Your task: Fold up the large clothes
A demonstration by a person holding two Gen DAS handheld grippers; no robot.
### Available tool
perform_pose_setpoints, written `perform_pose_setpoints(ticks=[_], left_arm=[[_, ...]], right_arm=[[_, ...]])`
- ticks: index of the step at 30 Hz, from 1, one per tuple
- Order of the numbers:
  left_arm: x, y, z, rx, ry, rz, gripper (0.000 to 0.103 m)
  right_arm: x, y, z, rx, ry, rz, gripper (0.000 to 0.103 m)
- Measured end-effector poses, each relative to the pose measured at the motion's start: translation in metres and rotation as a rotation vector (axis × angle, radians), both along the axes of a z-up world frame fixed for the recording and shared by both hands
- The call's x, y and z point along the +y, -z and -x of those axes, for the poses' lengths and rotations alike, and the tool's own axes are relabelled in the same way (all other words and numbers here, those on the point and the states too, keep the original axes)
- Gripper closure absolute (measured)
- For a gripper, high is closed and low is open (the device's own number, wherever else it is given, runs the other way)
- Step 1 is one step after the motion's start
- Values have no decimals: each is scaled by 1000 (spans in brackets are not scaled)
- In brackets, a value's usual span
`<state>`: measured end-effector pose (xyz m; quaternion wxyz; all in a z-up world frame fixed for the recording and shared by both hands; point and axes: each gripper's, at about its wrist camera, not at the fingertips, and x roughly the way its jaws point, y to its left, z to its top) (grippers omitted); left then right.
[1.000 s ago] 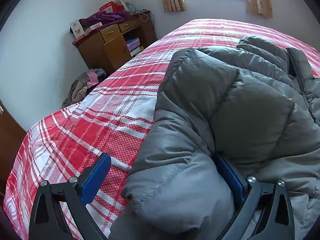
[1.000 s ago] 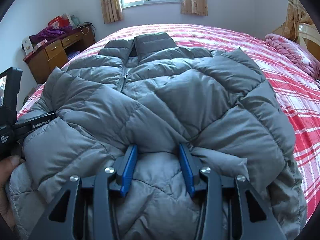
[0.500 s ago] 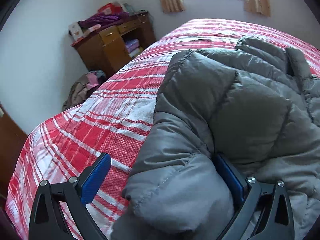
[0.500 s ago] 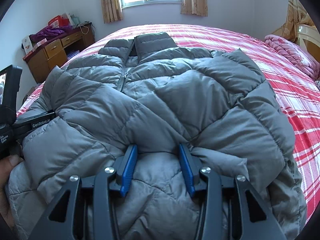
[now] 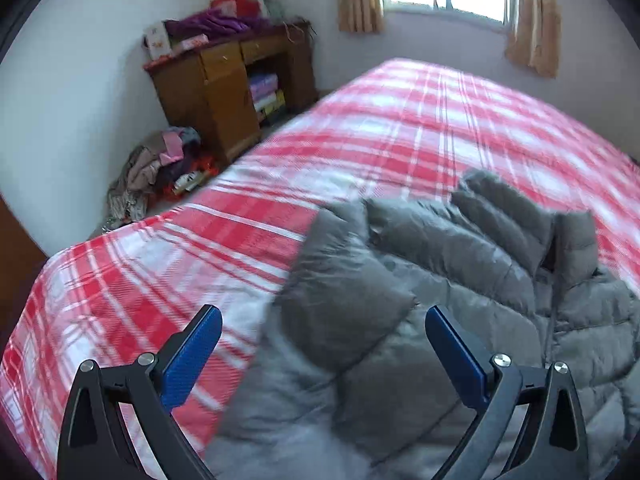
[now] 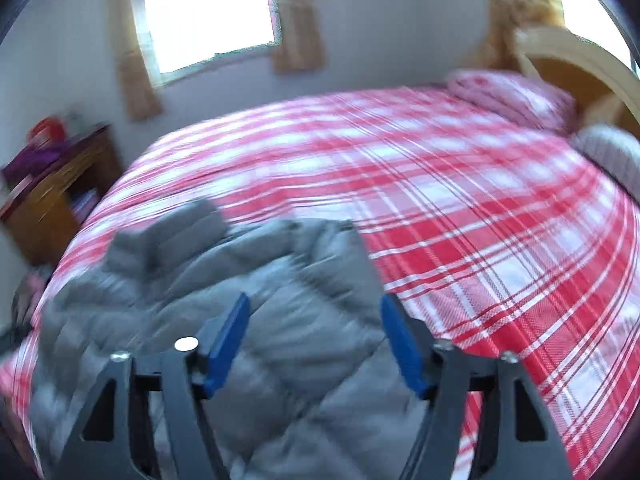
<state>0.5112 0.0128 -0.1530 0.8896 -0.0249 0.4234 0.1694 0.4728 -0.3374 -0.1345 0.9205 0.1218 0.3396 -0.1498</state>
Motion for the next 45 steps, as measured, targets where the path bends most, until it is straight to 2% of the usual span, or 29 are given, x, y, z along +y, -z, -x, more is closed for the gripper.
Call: perform_pose_setpoints(ticks=[5,8,14,19,20,22,24,27,29,32,33,36,39,42,45], left_arm=[[-17,51,-19,65,11,-86,1],[-18,59,-13,2,10,-111,1],[-27,64,-15,-9,-8,-176,1],[-26,63,-16,-12,-7,-173,1],[-26,63,-17,-8,-1,-169,1],[-19,58,-15,14,39,-109,1],[-11,43,-14,29,85,-72,1],[-2,8,-14,-41,139,-45,1],[2,-9,-24,-63,158,-14,1],[5,-24,-57,-43,164,79,1],[3,-27,-74,-30,162,110,1],[-9,-31,-110,-2,180,139,1],[-23,-31,-147,22,197,133,1],[-38,-24,-181,60,232,167,1],[-52,-13,-206,84,235,159,1]], right_arm=[[-14,48,-35,103,31,-1,23],[-19,72,-31,124,33,-10,23],[-14,74,-29,136,43,3,19],[-11,76,-32,141,38,7,17],[-12,76,-31,138,37,1,17],[-11,76,-31,139,32,-7,15],[-12,75,-33,153,-1,-22,10],[-10,67,-32,192,-65,-13,10],[-14,51,-30,167,-74,-35,10],[-16,30,-40,128,-67,-65,5],[-15,24,-48,125,-70,-81,2],[-6,11,-90,142,-126,-119,2],[1,3,-127,149,-150,-122,2],[4,-1,-165,164,-140,-175,2],[10,1,-202,191,-137,-246,2]])
